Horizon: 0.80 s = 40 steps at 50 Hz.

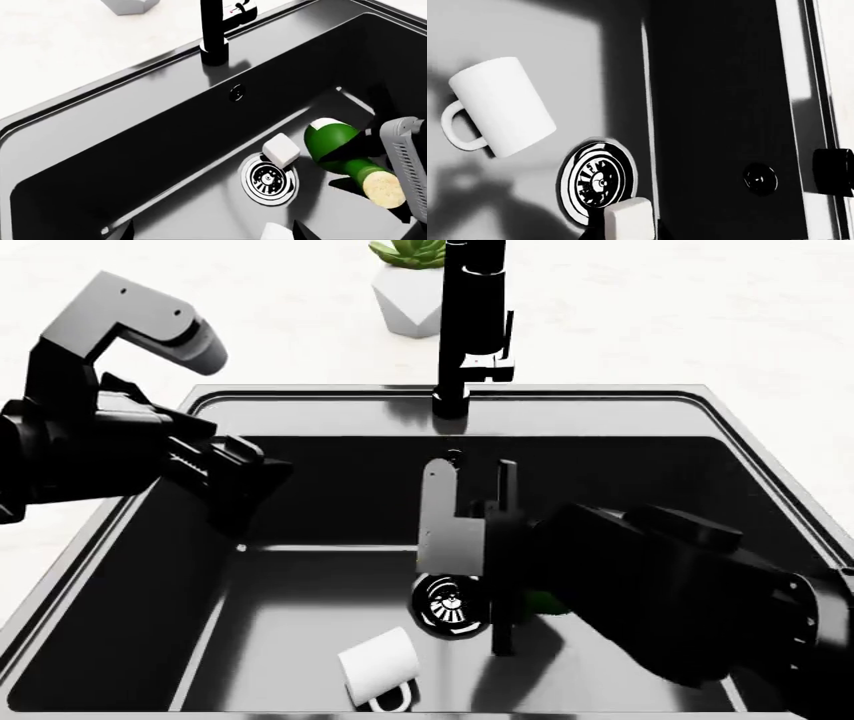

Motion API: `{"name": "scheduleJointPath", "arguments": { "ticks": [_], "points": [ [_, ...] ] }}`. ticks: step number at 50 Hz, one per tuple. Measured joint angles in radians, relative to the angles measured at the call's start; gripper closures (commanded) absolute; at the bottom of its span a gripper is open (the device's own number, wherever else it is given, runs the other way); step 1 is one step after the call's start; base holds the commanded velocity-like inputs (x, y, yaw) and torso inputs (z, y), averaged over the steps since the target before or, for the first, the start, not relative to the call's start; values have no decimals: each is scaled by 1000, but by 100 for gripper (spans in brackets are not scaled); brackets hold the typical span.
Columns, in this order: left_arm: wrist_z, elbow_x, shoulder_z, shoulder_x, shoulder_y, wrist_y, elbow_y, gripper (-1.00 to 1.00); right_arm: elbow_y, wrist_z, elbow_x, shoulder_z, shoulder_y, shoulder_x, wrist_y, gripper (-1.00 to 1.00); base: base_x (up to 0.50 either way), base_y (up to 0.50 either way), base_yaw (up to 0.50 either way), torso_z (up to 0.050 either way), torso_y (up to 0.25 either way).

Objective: Pick the mug and bottle and place them in the sink. Then turn on the water.

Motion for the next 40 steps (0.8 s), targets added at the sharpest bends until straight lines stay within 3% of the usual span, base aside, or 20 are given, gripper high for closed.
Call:
{"name": "scheduleJointPath", "arguments": {
  "ticks": [18, 40],
  "points": [
    [36, 28, 9, 3, 18, 12, -4, -100, 160, -127, -1, -19, 4, -71, -88, 100, 0, 0, 0, 0, 0],
    [52, 34, 14, -7, 37, 28, 4, -100, 149, -185, 6, -26, -15, -82, -104, 100, 0, 0, -1, 0, 0]
  ]
}}
